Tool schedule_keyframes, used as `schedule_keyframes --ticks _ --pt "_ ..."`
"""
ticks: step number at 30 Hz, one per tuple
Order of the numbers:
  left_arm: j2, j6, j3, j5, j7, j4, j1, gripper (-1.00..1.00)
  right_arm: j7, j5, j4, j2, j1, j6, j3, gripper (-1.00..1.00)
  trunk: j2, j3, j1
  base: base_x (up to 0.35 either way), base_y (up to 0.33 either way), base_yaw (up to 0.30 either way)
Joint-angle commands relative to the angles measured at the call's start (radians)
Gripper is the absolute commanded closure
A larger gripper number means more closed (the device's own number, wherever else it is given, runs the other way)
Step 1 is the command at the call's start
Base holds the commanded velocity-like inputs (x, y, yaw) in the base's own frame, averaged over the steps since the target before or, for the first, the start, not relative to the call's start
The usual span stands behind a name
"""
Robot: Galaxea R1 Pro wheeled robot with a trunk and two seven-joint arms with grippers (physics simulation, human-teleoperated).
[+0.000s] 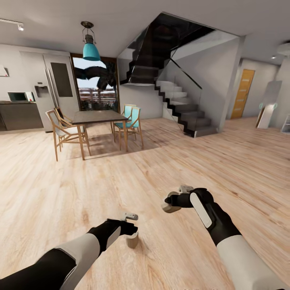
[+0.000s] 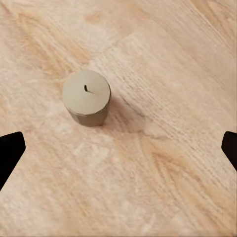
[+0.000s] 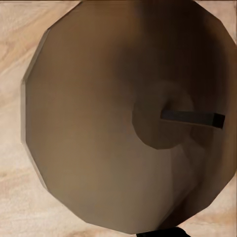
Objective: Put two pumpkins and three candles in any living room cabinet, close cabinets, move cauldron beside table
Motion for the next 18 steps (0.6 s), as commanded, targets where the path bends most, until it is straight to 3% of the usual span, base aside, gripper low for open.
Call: schedule_keyframes --ticks 1,7,18 --pt "-0.001 0.004 -0.008 0.010 0.001 0.000 -0.001 -1.00 -0.010 -0.011 -0.001 -0.001 0.000 0.003 0.004 1.00 0.000 -0.001 0.000 0.000 0.000 -0.241" --pt "-0.005 0.004 -0.008 0.011 0.008 0.003 -0.001 -1.00 -0.010 -0.011 -0.001 0.000 0.001 0.005 0.010 1.00 0.000 -0.003 0.000 0.000 0.000 -0.184" --pt "-0.005 0.004 -0.007 0.013 0.084 0.004 -0.001 -1.00 -0.010 -0.011 -0.001 0.000 0.002 0.003 0.074 1.00 0.000 -0.003 0.000 0.000 0.000 -0.023"
